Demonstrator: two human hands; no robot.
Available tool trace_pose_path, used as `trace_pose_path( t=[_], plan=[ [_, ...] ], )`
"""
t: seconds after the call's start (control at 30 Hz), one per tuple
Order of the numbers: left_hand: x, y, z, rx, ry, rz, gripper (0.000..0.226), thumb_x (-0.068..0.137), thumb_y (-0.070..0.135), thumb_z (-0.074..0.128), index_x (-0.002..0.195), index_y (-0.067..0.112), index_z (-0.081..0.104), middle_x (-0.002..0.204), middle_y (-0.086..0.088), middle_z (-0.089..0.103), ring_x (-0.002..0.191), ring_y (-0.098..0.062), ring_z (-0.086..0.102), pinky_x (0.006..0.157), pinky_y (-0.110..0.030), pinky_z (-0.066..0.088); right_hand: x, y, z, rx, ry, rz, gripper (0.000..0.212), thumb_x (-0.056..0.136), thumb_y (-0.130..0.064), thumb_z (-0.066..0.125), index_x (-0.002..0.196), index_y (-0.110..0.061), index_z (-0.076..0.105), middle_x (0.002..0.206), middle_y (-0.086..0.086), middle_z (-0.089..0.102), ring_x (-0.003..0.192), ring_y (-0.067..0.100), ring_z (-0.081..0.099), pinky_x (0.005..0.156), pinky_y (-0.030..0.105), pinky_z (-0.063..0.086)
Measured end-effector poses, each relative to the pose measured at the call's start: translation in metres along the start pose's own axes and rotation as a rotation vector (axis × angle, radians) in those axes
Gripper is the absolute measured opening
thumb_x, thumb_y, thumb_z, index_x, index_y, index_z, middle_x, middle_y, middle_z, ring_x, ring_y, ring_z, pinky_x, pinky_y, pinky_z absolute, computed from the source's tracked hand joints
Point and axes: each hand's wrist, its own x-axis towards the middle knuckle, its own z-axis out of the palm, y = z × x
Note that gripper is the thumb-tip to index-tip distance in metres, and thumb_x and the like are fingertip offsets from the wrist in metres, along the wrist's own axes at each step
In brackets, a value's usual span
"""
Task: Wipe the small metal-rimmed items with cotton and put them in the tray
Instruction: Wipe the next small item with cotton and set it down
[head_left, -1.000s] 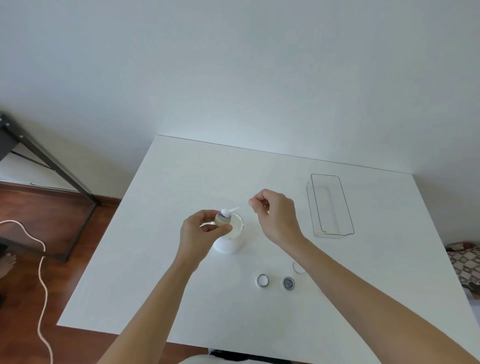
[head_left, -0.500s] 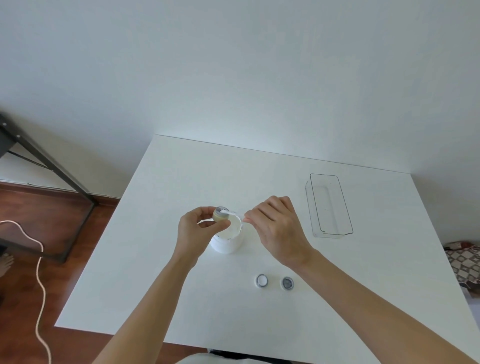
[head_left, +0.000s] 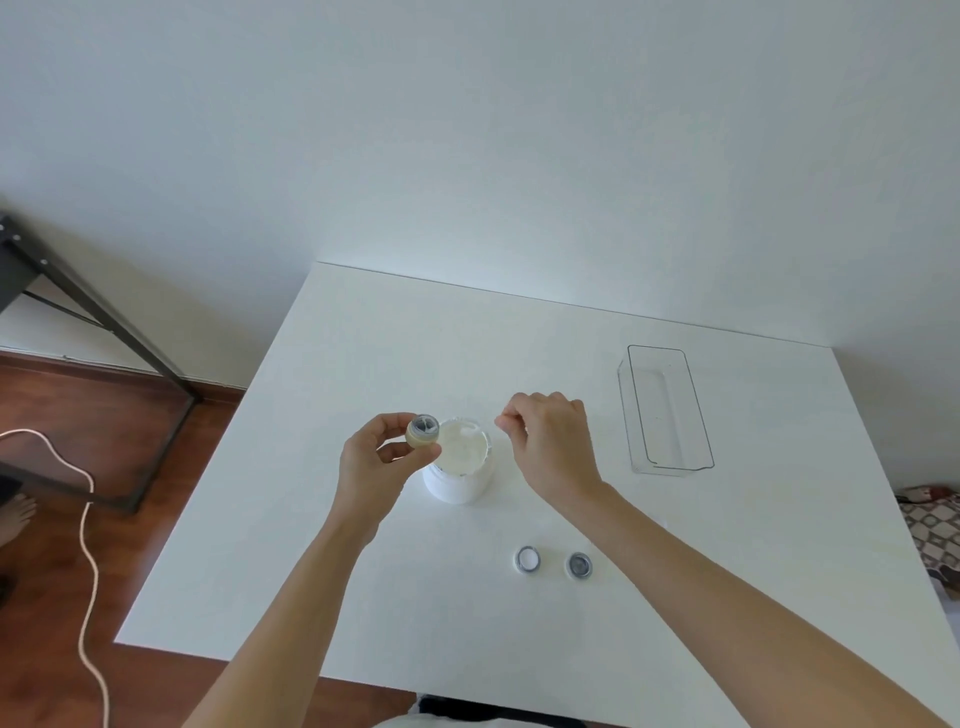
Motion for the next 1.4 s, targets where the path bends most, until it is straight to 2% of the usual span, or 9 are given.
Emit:
trace_pose_path(
  t=[0.2, 0.37, 0.47, 0.63, 0.8, 0.87, 1.03, 1.27, 1.4],
  plan=[
    [-0.005, -0.004, -0.008, -0.036, -0.039, 0.000, 0.029, 0.083, 0.008, 0.080, 0.106, 0.025, 0.071, 0.102, 0.017, 0.076, 0.083, -0.003, 0.073, 0.076, -0.018, 0.050, 0.016, -0.008, 0.033, -0.267, -0.142, -0.101, 0.024, 0.100, -0.027, 0.042, 0.093, -0.016, 0.062, 0.090, 0.001, 0.059, 0.086, 0.024, 0.049, 0.076, 0.031, 0.024],
    [-0.009, -0.007, -0.011, -0.113, -0.081, -0.006, 0.032, 0.088, 0.002, 0.073, 0.114, 0.021, 0.070, 0.112, 0.008, 0.076, 0.102, -0.016, 0.075, 0.096, -0.033, 0.051, 0.017, -0.015, 0.044, -0.204, -0.271, -0.056, 0.019, 0.099, -0.020, 0.046, 0.094, -0.013, 0.063, 0.093, 0.004, 0.058, 0.089, 0.026, 0.053, 0.076, 0.031, 0.025],
    [-0.010, -0.010, -0.013, -0.136, -0.099, -0.011, 0.034, 0.090, 0.000, 0.071, 0.118, 0.019, 0.068, 0.115, 0.005, 0.075, 0.104, -0.021, 0.075, 0.100, -0.038, 0.050, 0.016, -0.016, 0.040, -0.106, -0.313, 0.062, 0.019, 0.098, -0.022, 0.050, 0.085, -0.015, 0.061, 0.091, 0.003, 0.059, 0.087, 0.026, 0.053, 0.075, 0.032, 0.027],
    [-0.009, -0.013, -0.015, -0.143, -0.124, -0.012, 0.036, 0.092, 0.002, 0.068, 0.123, 0.020, 0.066, 0.118, 0.007, 0.074, 0.106, -0.020, 0.074, 0.097, -0.036, 0.052, 0.017, -0.007, 0.024, 0.171, -0.375, 0.381, 0.039, 0.093, -0.021, 0.056, 0.057, -0.019, 0.043, 0.063, -0.005, 0.051, 0.072, 0.023, 0.050, 0.078, 0.037, 0.041],
    [-0.007, -0.015, -0.013, -0.177, -0.124, -0.008, 0.038, 0.092, 0.000, 0.066, 0.125, 0.019, 0.062, 0.122, -0.001, 0.070, 0.103, -0.021, 0.075, 0.083, -0.025, 0.059, 0.013, 0.005, 0.008, 0.385, -0.344, 0.578, 0.025, 0.092, -0.022, 0.061, 0.071, -0.007, 0.060, 0.056, -0.004, 0.046, 0.055, 0.015, 0.044, 0.059, 0.024, 0.037],
    [-0.006, -0.014, -0.012, -0.169, -0.130, -0.004, 0.034, 0.093, 0.000, 0.066, 0.122, 0.017, 0.062, 0.124, -0.003, 0.069, 0.103, -0.021, 0.075, 0.086, -0.028, 0.058, 0.012, 0.009, 0.001, 0.443, -0.324, 0.605, 0.024, 0.092, -0.022, 0.061, 0.080, -0.001, 0.066, 0.057, -0.003, 0.048, 0.053, 0.012, 0.043, 0.051, 0.022, 0.035],
    [-0.004, -0.010, -0.005, -0.137, -0.134, -0.021, 0.032, 0.090, 0.001, 0.070, 0.117, 0.017, 0.068, 0.115, 0.003, 0.075, 0.104, -0.023, 0.074, 0.102, -0.044, 0.051, 0.014, 0.012, -0.018, 0.533, -0.252, 0.625, 0.028, 0.090, -0.024, 0.064, 0.082, 0.003, 0.068, 0.066, 0.004, 0.050, 0.062, 0.017, 0.044, 0.060, 0.027, 0.035],
    [-0.003, -0.002, 0.010, -0.110, -0.160, -0.024, 0.036, 0.080, 0.007, 0.082, 0.112, 0.021, 0.072, 0.114, 0.003, 0.075, 0.095, -0.014, 0.074, 0.099, -0.039, 0.049, 0.012, -0.003, -0.032, 0.579, -0.119, 0.495, 0.020, 0.089, -0.024, 0.065, 0.076, -0.009, 0.069, 0.058, -0.008, 0.053, 0.056, 0.009, 0.047, 0.056, 0.022, 0.038],
    [-0.004, 0.004, 0.015, -0.111, -0.194, -0.016, 0.041, 0.072, 0.021, 0.082, 0.111, 0.024, 0.073, 0.113, 0.004, 0.076, 0.088, -0.011, 0.074, 0.100, -0.040, 0.048, 0.006, -0.015, -0.031, 0.478, 0.012, 0.315, 0.016, 0.089, -0.020, 0.065, 0.077, -0.009, 0.068, 0.068, -0.003, 0.061, 0.061, 0.005, 0.049, 0.059, 0.015, 0.037]
  ],
)
